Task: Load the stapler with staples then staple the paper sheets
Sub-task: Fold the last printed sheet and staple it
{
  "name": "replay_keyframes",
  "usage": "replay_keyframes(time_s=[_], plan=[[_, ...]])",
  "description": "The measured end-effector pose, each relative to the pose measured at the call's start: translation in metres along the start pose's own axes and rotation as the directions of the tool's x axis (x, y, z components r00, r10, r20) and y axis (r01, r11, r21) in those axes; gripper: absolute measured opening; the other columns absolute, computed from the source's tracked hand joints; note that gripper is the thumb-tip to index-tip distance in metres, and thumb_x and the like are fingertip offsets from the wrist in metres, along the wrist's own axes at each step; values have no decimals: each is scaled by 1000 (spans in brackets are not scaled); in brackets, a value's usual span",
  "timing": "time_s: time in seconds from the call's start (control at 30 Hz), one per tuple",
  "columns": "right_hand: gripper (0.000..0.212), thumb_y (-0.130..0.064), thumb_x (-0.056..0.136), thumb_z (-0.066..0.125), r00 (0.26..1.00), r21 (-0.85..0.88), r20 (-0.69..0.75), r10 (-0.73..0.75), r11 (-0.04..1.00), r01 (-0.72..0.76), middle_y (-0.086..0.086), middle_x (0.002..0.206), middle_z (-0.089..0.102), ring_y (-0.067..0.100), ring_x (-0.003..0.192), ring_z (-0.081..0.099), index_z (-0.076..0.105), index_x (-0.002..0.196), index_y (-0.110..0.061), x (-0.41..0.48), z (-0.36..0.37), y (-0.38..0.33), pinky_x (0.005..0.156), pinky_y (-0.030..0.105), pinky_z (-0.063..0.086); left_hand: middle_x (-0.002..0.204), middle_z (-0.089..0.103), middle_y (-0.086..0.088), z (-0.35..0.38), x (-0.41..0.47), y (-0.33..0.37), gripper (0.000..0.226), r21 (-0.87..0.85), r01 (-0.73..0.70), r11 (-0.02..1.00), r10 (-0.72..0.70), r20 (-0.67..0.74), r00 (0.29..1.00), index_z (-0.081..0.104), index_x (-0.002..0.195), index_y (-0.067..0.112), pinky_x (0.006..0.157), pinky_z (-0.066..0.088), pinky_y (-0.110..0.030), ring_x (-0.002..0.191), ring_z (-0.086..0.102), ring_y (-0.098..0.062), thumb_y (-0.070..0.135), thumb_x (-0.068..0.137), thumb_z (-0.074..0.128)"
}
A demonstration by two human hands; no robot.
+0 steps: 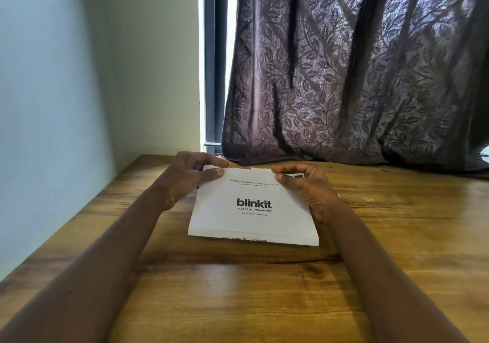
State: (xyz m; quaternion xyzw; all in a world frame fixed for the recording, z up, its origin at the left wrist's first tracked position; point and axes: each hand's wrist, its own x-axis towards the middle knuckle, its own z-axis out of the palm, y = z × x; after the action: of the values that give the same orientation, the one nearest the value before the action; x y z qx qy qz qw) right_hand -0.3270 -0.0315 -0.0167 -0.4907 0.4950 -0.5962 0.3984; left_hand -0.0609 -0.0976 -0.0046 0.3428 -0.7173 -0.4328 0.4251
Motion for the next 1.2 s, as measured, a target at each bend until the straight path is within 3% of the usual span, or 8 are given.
replay_keyframes(time_s=[0.13,0.23,0.37,0.5,0.6,0.73,0.97,1.2], plan=[[10,-9,84,80,995,-246,-89,-52,969,28,0,96,79,28,97,73,82,88,-18,-1,-8,0,90,44,60,100,79,1,10,4,-2,13,94,17,995,-19,21,1000,79,102,13,68,59,-24,92,76,-17,14,90,74],[8,-20,89,75,944,-656,-189,-271,750,84,-10,100,74,19,92,69,78,94,-24,-17,-13,1,75,35,57,104,79,1,27,3,-4,14,158,-28,987,23,36,999,79,102,13,76,63,-29,96,76,-18,12,89,76],[19,-30,91,65,869,-870,-113,-482,470,148,-4,117,67,20,114,58,73,107,-27,-57,-11,9,99,47,47,111,77,3,52,-1,-7,19,274,-121,954,114,40,993,80,105,17,88,62,-42,99,73,-17,17,87,80],[32,-42,97,60,899,-951,100,-425,225,212,-3,142,58,18,141,42,67,125,-28,-98,-13,14,116,44,33,114,77,7,69,-6,-6,22,507,-210,836,186,99,978,80,109,23,82,56,-24,87,67,-2,24,86,81],[38,-46,100,55,949,-919,191,-252,294,263,-10,151,48,10,149,29,60,135,-32,-111,-14,15,121,40,28,115,76,7,76,-10,-7,23,585,-213,783,173,123,977,79,111,24,69,42,-13,76,59,3,23,87,80],[40,-47,101,52,974,-884,174,-144,412,219,-12,153,46,10,145,36,57,139,-33,-112,-10,18,117,35,34,121,74,8,75,-12,-9,22,671,-165,723,144,88,986,79,110,29,79,47,-26,87,59,-6,28,88,78],[49,-53,102,47,986,-907,167,-4,392,155,-6,159,41,14,146,36,51,146,-31,-112,-3,23,119,38,32,126,72,8,71,-14,-12,23,741,-109,662,53,98,994,76,113,29,92,50,-32,111,64,-17,27,91,75],[52,-54,101,48,986,-904,167,30,403,141,-7,161,37,13,147,32,48,148,-32,-112,-4,20,115,32,27,137,65,8,83,-24,-1,25,889,-74,451,44,60,997,69,121,35,110,36,-48,127,56,-21,35,96,67]])
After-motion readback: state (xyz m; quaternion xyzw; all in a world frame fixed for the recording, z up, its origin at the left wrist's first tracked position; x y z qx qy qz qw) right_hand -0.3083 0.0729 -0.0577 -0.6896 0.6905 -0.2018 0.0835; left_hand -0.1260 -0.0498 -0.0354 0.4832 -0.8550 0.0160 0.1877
